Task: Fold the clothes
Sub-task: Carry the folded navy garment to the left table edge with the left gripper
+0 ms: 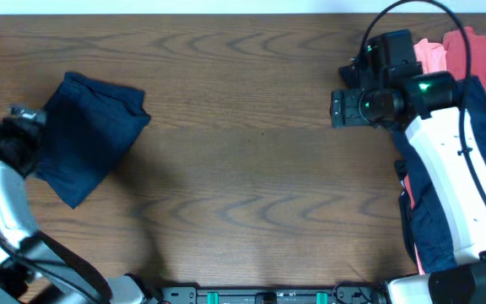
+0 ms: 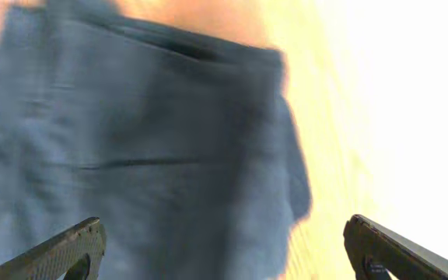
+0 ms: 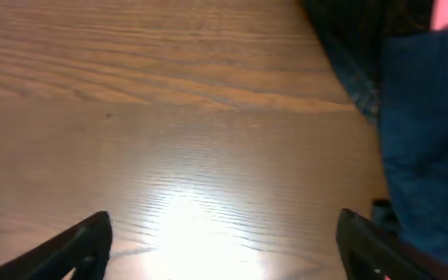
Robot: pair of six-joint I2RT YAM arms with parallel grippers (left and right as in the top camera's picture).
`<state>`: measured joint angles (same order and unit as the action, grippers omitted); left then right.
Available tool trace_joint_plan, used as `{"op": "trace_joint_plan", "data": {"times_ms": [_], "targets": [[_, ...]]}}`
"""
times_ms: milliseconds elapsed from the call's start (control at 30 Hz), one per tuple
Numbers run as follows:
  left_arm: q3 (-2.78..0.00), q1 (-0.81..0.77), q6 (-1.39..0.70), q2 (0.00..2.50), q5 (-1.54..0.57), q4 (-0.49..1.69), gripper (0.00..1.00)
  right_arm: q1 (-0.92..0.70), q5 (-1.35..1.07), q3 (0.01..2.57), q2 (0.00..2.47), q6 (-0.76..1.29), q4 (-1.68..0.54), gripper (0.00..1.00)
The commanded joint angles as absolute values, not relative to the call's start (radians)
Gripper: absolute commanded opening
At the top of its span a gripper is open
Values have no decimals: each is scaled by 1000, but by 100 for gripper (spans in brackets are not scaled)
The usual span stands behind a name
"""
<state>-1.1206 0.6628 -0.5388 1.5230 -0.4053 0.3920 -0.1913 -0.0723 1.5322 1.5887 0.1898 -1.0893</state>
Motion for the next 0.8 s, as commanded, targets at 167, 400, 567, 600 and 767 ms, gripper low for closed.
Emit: {"op": "trace_joint_plan", "data": {"times_ms": [167,400,567,600,767], "targets": [[-1118,253,-298,1499,-273,533,98,-112,-301,1535,1639,120,-1080,99],[-1118,-52,-210,1506,-167,759,98,-73,-304,1535,1697,103,-1140,99],[-1118,-118,-210,1506,-167,1018,98,-62,-304,1535,1707,98,-1262,99],[-1118,-119,-210,1506,-168,1081,98,-62,-303,1535,1706,98,-1292,99],[-1118,-119,-205,1504,-166,1323,98,-52,-303,1535,1703,98,-1418,99]]}}
